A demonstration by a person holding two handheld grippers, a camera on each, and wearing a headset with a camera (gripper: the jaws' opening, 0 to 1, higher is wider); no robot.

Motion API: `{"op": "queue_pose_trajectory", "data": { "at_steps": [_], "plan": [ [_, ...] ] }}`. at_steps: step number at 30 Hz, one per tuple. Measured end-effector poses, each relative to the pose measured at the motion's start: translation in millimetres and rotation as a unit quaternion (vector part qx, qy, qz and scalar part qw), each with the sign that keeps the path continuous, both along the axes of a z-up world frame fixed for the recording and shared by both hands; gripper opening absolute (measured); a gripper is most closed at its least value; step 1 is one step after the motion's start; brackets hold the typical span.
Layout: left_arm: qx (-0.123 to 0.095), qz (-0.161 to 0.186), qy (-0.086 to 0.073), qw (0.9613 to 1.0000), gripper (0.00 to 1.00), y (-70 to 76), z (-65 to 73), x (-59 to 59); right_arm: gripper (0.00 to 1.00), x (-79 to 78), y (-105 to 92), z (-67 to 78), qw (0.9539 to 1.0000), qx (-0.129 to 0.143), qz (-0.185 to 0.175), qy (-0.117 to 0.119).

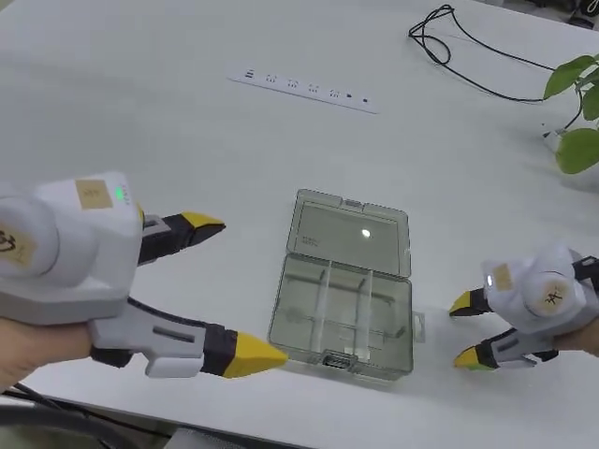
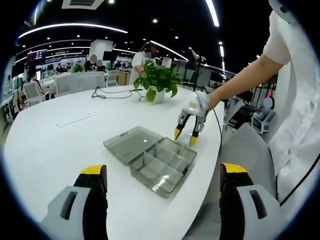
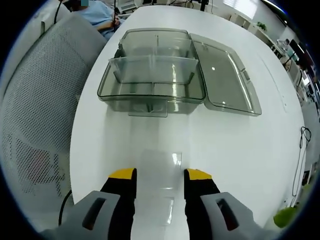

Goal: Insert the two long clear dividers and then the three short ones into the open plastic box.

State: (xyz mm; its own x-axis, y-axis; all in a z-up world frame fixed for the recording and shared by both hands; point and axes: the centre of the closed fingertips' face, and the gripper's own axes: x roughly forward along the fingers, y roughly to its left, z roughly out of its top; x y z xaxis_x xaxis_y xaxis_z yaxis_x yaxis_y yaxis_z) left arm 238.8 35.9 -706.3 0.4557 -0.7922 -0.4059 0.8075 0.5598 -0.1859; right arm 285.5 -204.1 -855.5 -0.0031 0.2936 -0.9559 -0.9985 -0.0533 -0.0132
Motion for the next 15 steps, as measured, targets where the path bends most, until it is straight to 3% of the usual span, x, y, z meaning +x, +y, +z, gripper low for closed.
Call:
{"op": "queue_pose_trajectory", "data": {
  "at_steps": [2,12,15],
  "plan": [
    [0.001,-0.001,0.0,1.0,0.95,0.1,0.0,0.2,0.33,0.3,0.4,0.4,1.0,-0.002,0.0,-0.001],
    [0.002,-0.003,-0.001,1.0,0.95,-1.1,0.7,-0.5,0.33,0.4,0.4,1.1,1.0,-0.005,-0.003,-0.003],
    [0.004,-0.007,-0.001,1.0,0.95,-2.8,1.3,-1.8,0.33,0.8,-0.7,2.4,0.9998,-0.012,-0.001,-0.014]
  ]
}}
